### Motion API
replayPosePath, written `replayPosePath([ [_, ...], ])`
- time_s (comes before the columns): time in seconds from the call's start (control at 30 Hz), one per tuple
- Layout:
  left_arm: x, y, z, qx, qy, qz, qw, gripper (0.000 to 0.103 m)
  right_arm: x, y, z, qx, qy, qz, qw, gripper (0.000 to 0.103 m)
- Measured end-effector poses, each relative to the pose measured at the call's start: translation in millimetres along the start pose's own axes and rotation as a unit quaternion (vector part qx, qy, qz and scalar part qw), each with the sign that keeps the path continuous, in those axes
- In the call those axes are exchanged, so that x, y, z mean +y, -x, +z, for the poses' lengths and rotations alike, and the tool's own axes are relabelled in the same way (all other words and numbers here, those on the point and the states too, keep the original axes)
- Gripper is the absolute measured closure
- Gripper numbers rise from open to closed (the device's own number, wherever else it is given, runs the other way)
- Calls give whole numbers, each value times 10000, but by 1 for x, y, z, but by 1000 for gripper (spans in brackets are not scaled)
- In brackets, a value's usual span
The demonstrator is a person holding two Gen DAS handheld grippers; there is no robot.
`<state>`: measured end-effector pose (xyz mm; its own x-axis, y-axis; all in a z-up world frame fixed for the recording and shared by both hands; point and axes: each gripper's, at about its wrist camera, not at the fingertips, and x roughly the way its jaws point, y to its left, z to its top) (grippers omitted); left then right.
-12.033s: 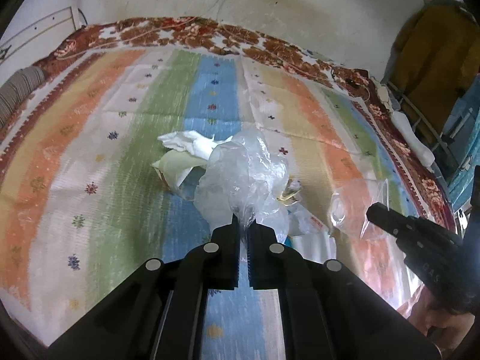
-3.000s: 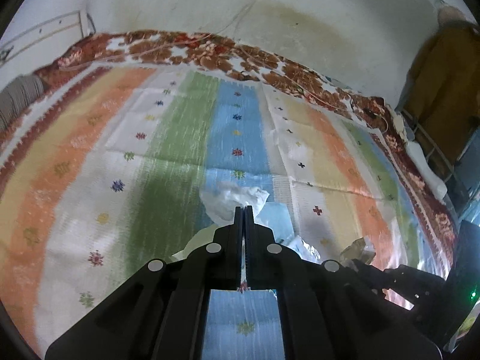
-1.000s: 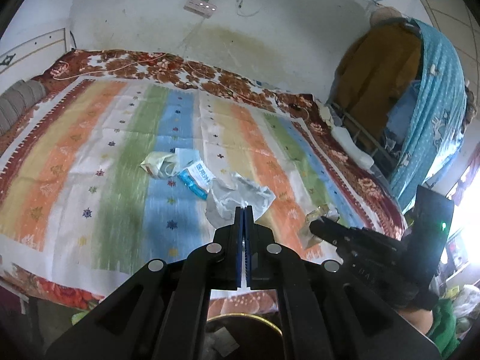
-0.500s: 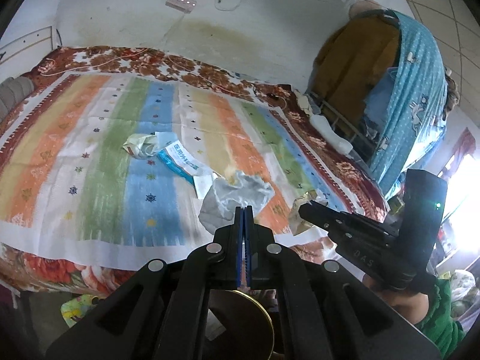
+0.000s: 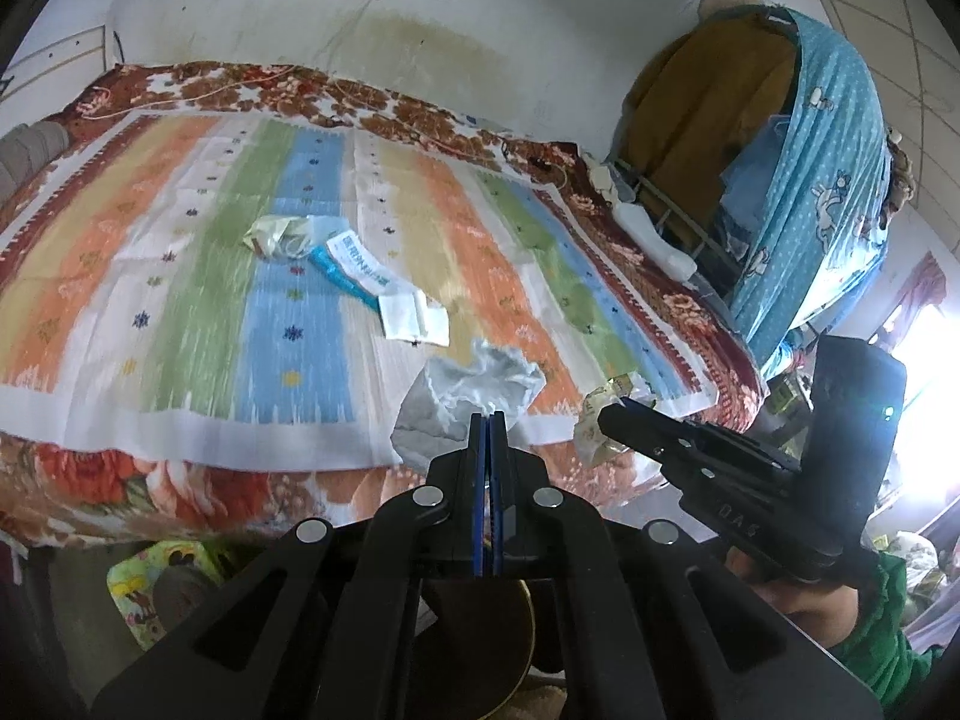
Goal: Collect trash
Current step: 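Lift the tissue with the left tool while the right tool carries the gold wrapper over the bin, then open both tools over the bin to drop the tissue and wrapper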
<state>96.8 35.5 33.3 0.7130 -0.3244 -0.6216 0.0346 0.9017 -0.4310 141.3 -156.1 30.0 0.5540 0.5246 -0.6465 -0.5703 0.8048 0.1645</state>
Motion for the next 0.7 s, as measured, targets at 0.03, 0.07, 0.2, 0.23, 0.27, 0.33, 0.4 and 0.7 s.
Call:
replayPosePath([
  [0.03, 0, 0, -3, 29, 14, -4, 10000, 103, 0, 0, -3, 26, 9, -4, 10000, 91],
  [0.07, 0, -1, -6, 52, 25, -4, 10000, 103, 1, 0, -6, 59, 14, -13, 10000, 91],
  [0.2, -2, -3, -18, 141, 21, 29, 9999, 103, 3, -3, -17, 216, -14, -14, 9998, 91],
  [0.23, -2, -3, -20, 155, 22, 39, 9999, 103, 4, -3, -20, 238, -12, -8, 9997, 91],
  [0.27, -3, -3, -23, 176, 24, 47, 9998, 103, 4, -3, -21, 249, -6, -2, 9997, 91],
  [0.33, -3, -5, -30, 236, 51, 76, 9997, 103, 5, -3, -26, 289, -3, -2, 9996, 91],
  [0.4, -2, -6, -35, 297, 92, 109, 9995, 103, 6, -4, -32, 362, -6, 3, 9993, 91],
  [0.7, 3, -18, -53, 623, 348, 414, 9966, 103, 6, -24, -62, 895, -260, 53, 9956, 90],
])
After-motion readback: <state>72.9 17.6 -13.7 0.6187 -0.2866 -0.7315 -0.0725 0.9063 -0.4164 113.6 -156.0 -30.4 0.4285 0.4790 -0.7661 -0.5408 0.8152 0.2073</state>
